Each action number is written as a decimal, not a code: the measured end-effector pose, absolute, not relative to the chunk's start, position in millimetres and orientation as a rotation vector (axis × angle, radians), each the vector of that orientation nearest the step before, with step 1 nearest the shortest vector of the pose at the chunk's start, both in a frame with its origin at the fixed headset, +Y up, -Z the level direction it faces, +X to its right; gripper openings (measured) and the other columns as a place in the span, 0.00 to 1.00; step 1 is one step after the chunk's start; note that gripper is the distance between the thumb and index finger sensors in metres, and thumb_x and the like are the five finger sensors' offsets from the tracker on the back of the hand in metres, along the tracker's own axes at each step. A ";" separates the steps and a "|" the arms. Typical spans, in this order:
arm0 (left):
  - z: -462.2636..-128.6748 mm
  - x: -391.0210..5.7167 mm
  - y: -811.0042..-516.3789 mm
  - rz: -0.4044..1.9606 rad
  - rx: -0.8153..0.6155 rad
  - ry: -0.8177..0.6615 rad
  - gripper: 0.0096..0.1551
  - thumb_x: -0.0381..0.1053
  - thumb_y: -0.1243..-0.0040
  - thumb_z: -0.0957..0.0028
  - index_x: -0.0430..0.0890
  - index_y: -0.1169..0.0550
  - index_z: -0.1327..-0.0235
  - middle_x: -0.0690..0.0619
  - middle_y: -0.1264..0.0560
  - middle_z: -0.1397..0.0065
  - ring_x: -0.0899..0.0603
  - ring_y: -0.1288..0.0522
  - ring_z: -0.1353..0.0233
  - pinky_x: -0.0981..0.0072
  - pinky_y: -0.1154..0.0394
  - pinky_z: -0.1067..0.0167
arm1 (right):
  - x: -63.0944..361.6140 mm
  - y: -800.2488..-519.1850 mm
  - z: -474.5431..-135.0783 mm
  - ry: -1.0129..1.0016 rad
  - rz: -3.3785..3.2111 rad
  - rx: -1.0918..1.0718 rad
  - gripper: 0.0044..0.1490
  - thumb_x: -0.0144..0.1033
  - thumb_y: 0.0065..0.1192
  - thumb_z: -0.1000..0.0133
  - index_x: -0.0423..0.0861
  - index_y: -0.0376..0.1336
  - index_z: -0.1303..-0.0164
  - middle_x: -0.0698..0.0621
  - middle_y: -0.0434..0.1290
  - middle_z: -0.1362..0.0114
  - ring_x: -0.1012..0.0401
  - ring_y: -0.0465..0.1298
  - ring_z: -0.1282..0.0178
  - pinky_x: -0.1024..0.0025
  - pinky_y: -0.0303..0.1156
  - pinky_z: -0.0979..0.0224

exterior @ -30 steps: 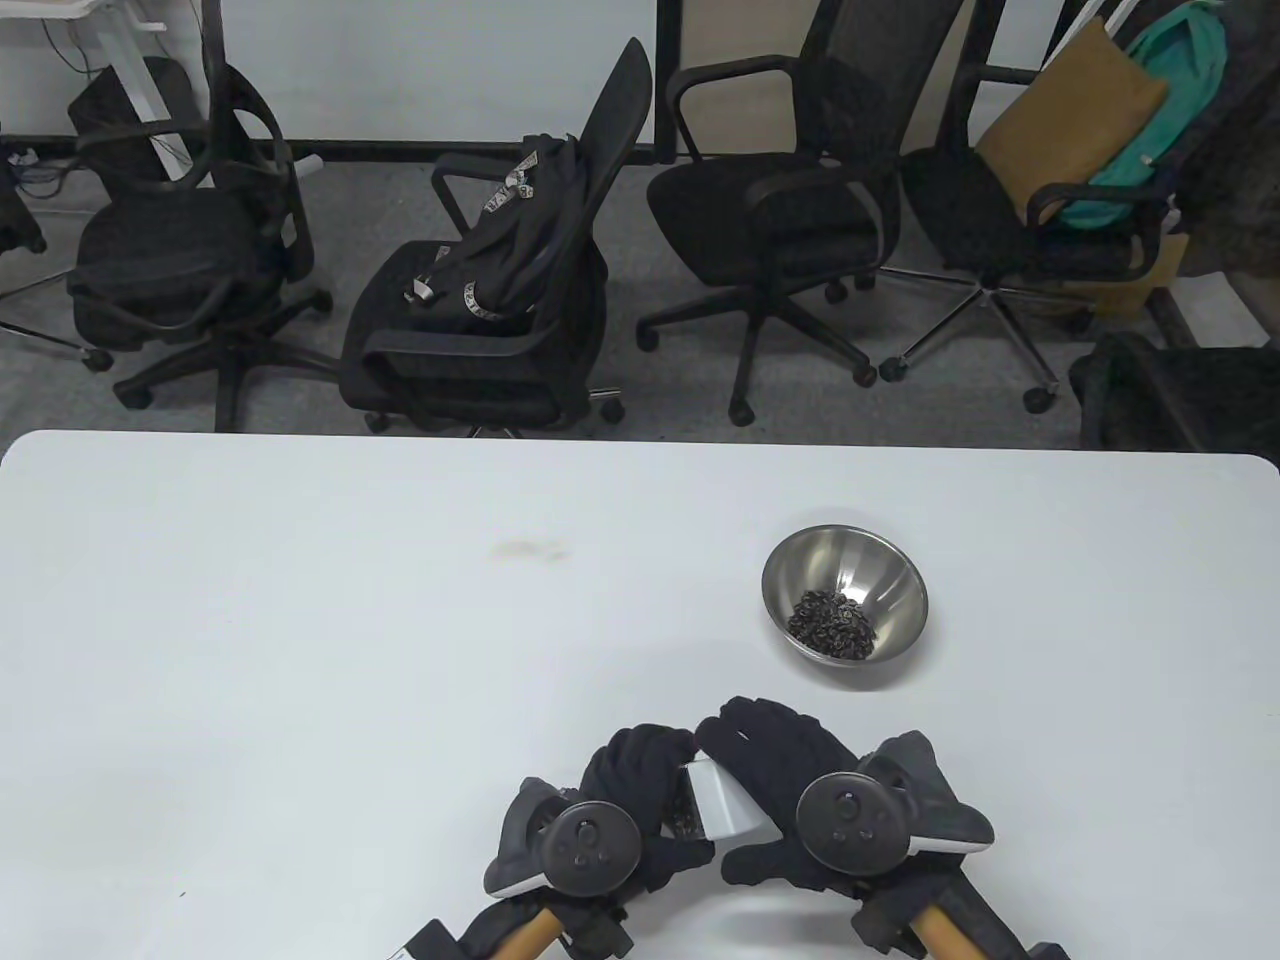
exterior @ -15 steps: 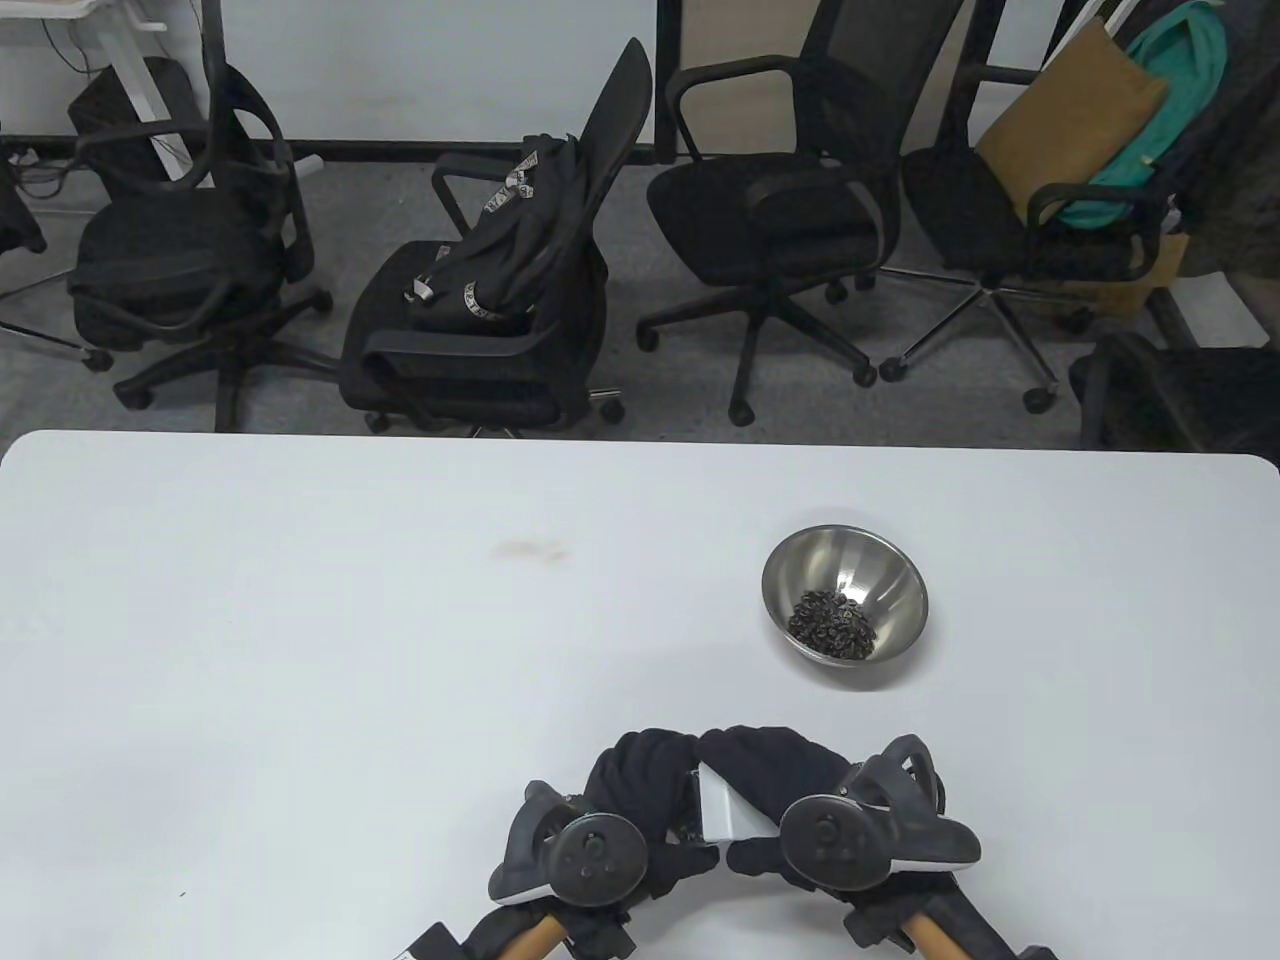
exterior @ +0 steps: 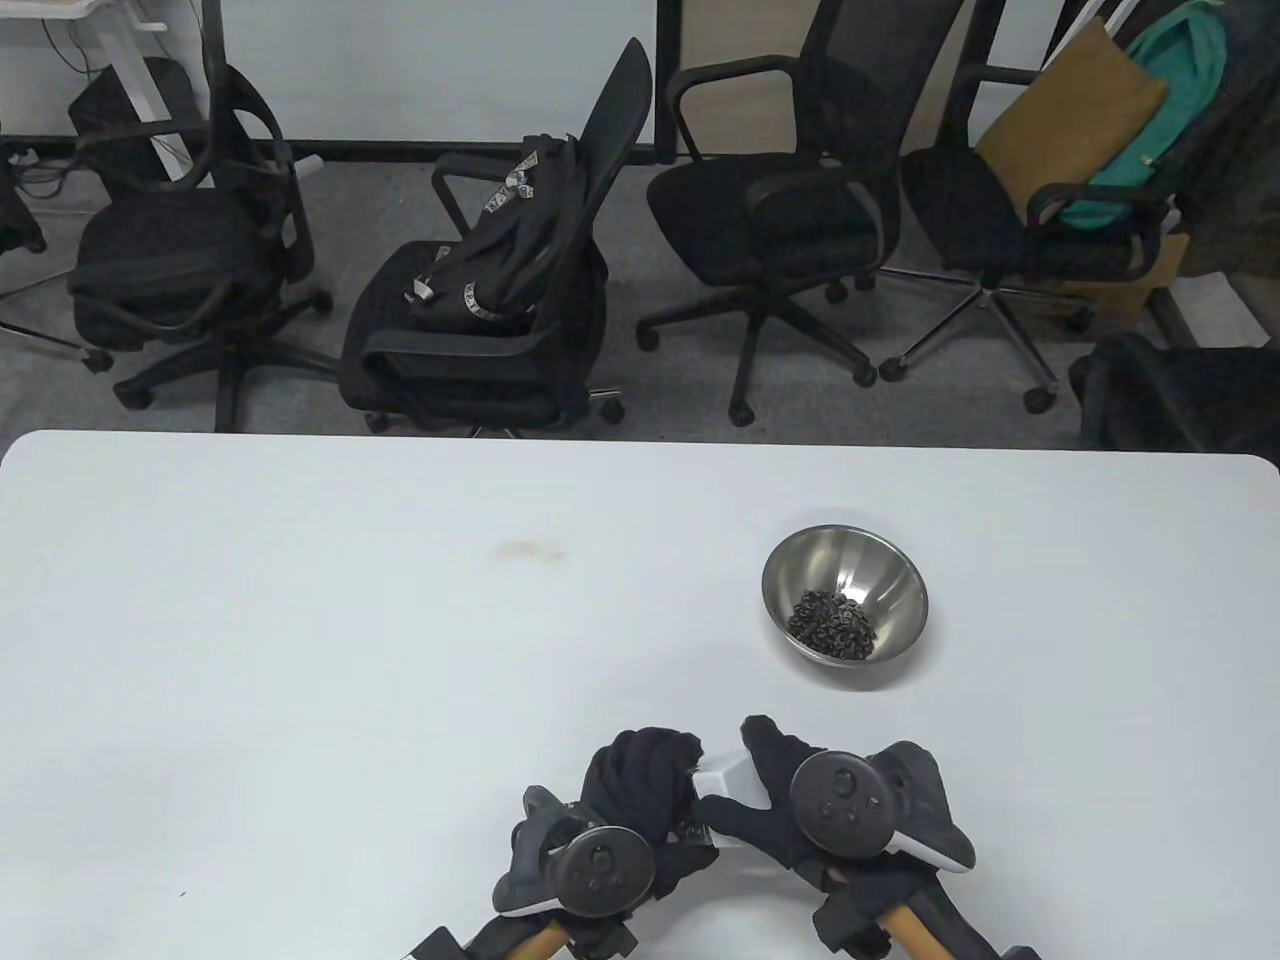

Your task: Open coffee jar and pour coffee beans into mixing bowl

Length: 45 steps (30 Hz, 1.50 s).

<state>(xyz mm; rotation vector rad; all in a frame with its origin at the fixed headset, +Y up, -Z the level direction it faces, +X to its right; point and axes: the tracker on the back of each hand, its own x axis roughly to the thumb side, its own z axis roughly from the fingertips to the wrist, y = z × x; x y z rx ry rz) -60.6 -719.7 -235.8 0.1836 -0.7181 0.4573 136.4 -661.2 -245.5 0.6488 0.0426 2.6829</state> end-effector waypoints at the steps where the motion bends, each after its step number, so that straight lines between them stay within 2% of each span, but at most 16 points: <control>1: -236.0 -60.5 -719.8 0.459 0.180 -0.717 0.59 0.57 0.17 0.55 0.33 0.38 0.23 0.33 0.36 0.25 0.31 0.32 0.29 0.34 0.32 0.29 | 136.8 -661.7 -245.7 0.048 2.683 0.642 0.60 0.65 0.55 0.37 0.19 0.57 0.24 0.26 0.75 0.38 0.46 0.84 0.51 0.60 0.85 0.48; 3: -236.9 -60.8 -719.4 0.464 0.168 -0.715 0.59 0.57 0.17 0.55 0.33 0.38 0.23 0.33 0.36 0.25 0.31 0.32 0.29 0.34 0.31 0.29 | 137.0 -661.5 -245.4 0.072 2.676 0.656 0.62 0.66 0.52 0.37 0.18 0.55 0.23 0.24 0.73 0.35 0.45 0.83 0.49 0.58 0.84 0.47; 5: -237.8 -61.4 -719.5 0.473 0.165 -0.713 0.59 0.57 0.17 0.55 0.33 0.38 0.23 0.33 0.36 0.25 0.31 0.32 0.29 0.34 0.31 0.29 | 137.6 -659.7 -243.7 0.103 2.661 0.722 0.68 0.70 0.48 0.39 0.19 0.46 0.17 0.21 0.63 0.24 0.32 0.74 0.35 0.42 0.76 0.35; 6: -238.1 -61.6 -719.4 0.474 0.163 -0.713 0.59 0.57 0.17 0.55 0.33 0.39 0.22 0.33 0.36 0.25 0.31 0.32 0.29 0.34 0.32 0.29 | 137.9 -657.7 -242.9 0.090 2.654 0.782 0.70 0.71 0.50 0.40 0.22 0.42 0.14 0.21 0.57 0.20 0.28 0.67 0.29 0.35 0.69 0.30; 8: -238.5 -62.4 -719.6 0.485 0.157 -0.722 0.59 0.57 0.17 0.55 0.33 0.39 0.22 0.34 0.36 0.25 0.31 0.32 0.29 0.34 0.32 0.29 | 138.1 -652.9 -241.8 0.079 2.636 0.961 0.70 0.69 0.56 0.41 0.30 0.37 0.11 0.24 0.48 0.14 0.28 0.56 0.20 0.30 0.58 0.23; 9: -238.9 -62.2 -719.4 0.495 0.150 -0.731 0.59 0.57 0.17 0.55 0.33 0.38 0.22 0.34 0.36 0.25 0.31 0.32 0.29 0.34 0.31 0.29 | 136.7 -650.9 -240.1 0.087 2.615 1.026 0.70 0.65 0.62 0.42 0.32 0.37 0.10 0.26 0.46 0.13 0.29 0.53 0.18 0.29 0.55 0.22; 11: -239.1 -61.9 -719.1 0.501 0.147 -0.735 0.59 0.57 0.17 0.55 0.33 0.38 0.22 0.34 0.36 0.25 0.31 0.32 0.29 0.34 0.31 0.29 | 134.3 -649.2 -237.3 0.073 2.636 1.116 0.69 0.59 0.69 0.44 0.36 0.37 0.10 0.29 0.47 0.12 0.33 0.54 0.16 0.32 0.55 0.20; 14: -239.0 -61.6 -719.2 0.501 0.147 -0.750 0.59 0.57 0.17 0.55 0.33 0.39 0.22 0.34 0.36 0.25 0.31 0.32 0.29 0.34 0.31 0.29 | 129.1 -649.9 -234.5 0.043 2.725 1.164 0.65 0.53 0.73 0.44 0.38 0.40 0.11 0.33 0.52 0.13 0.38 0.59 0.17 0.37 0.59 0.19; 17: -238.6 -61.1 -719.9 0.493 0.144 -0.757 0.59 0.57 0.17 0.55 0.33 0.38 0.22 0.34 0.36 0.25 0.31 0.32 0.29 0.35 0.31 0.29 | 126.5 -651.4 -233.3 0.013 2.755 1.179 0.61 0.50 0.74 0.45 0.39 0.45 0.12 0.35 0.56 0.15 0.40 0.62 0.19 0.40 0.62 0.19; 30: -235.2 -58.5 -718.9 0.465 0.174 -0.765 0.59 0.58 0.17 0.55 0.33 0.39 0.22 0.34 0.36 0.25 0.31 0.32 0.29 0.34 0.31 0.29 | 129.8 -649.8 -234.3 -0.036 2.759 1.075 0.61 0.57 0.71 0.45 0.29 0.51 0.16 0.29 0.65 0.23 0.39 0.74 0.30 0.46 0.75 0.29; 37: -234.1 -58.7 -718.4 0.456 0.199 -0.744 0.59 0.57 0.18 0.54 0.33 0.39 0.23 0.34 0.37 0.25 0.31 0.32 0.29 0.34 0.32 0.29 | 132.7 -654.0 -238.5 -0.058 2.716 0.827 0.61 0.61 0.67 0.42 0.24 0.55 0.20 0.27 0.69 0.30 0.41 0.79 0.39 0.51 0.81 0.38; 45: -230.2 -56.2 -717.7 0.412 0.239 -0.725 0.59 0.57 0.18 0.54 0.33 0.39 0.23 0.33 0.37 0.25 0.31 0.32 0.29 0.34 0.32 0.30 | 139.0 -664.5 -243.4 0.034 2.604 0.525 0.59 0.62 0.60 0.36 0.18 0.57 0.24 0.23 0.70 0.36 0.42 0.83 0.50 0.57 0.84 0.49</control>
